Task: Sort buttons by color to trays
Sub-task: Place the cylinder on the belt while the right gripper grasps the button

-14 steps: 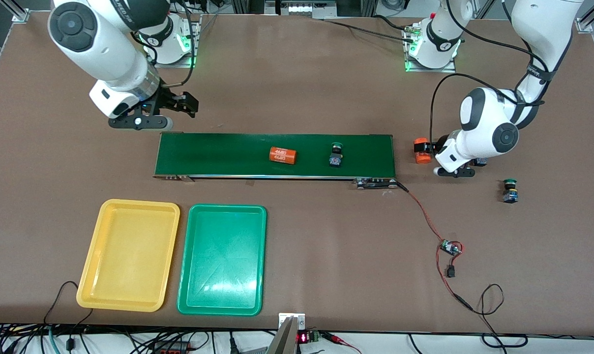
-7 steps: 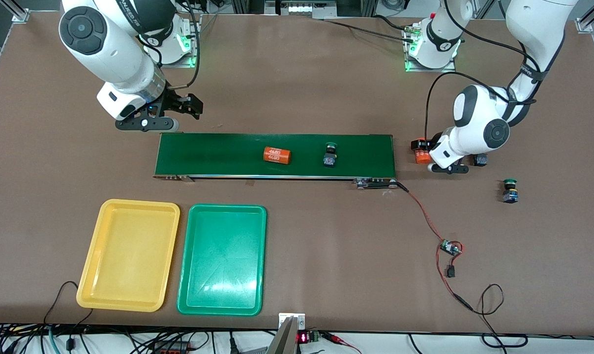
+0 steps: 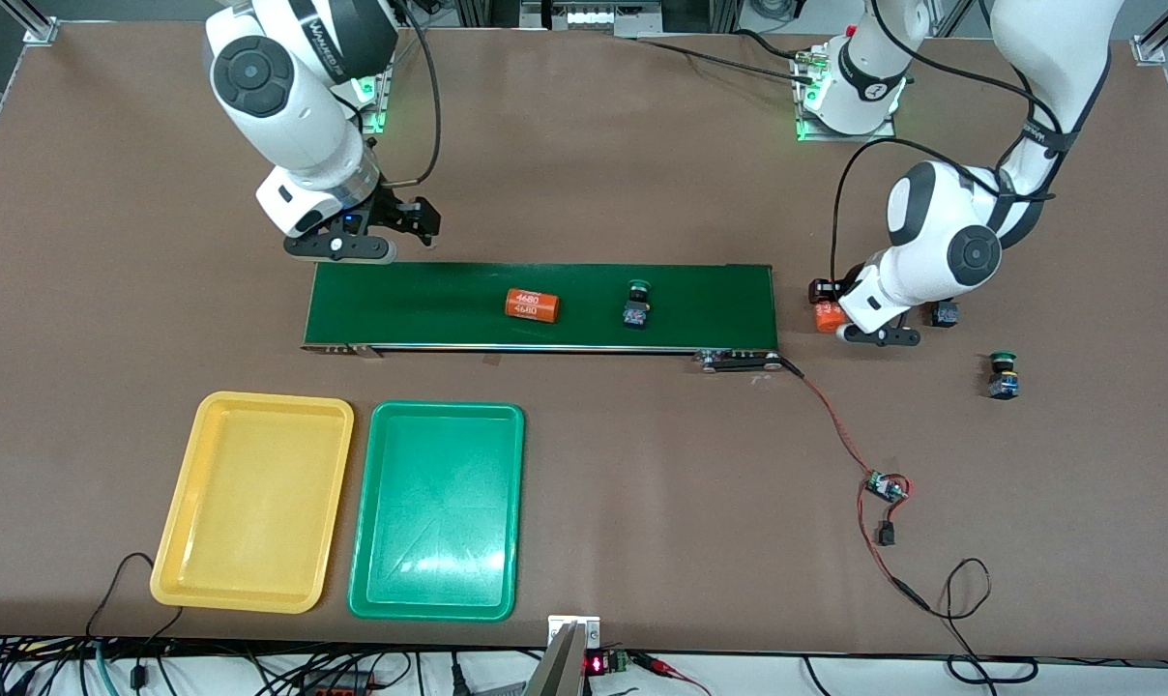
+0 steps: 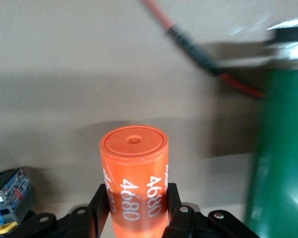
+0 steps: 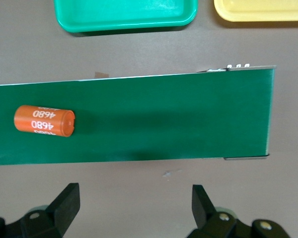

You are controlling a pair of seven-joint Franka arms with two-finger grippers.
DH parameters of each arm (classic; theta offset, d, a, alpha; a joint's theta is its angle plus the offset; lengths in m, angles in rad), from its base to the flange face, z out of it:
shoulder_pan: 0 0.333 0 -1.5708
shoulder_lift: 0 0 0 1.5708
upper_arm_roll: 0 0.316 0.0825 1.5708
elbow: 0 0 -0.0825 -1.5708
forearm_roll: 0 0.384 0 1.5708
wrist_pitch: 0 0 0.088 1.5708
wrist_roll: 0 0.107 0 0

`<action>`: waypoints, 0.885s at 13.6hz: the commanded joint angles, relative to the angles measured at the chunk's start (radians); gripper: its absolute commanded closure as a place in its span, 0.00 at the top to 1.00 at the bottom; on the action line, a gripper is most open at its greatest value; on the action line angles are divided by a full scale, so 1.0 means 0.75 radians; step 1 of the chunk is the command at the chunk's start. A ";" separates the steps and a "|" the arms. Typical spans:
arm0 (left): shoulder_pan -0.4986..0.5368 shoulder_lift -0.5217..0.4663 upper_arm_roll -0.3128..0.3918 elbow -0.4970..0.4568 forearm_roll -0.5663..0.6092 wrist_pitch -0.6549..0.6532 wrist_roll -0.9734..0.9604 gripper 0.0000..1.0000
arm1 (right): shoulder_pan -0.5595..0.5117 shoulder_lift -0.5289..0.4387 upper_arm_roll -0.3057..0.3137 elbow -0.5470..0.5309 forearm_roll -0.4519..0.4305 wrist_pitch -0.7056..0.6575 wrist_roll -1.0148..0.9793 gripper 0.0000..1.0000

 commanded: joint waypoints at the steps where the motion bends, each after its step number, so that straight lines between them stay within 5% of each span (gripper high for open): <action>1: -0.029 -0.082 -0.031 0.114 -0.018 -0.179 0.073 0.00 | -0.035 -0.022 0.031 -0.028 0.004 0.032 0.028 1.00; 12: -0.135 -0.084 -0.082 0.155 -0.012 -0.217 1.008 0.00 | 0.063 0.035 0.064 -0.034 -0.055 0.083 0.165 1.00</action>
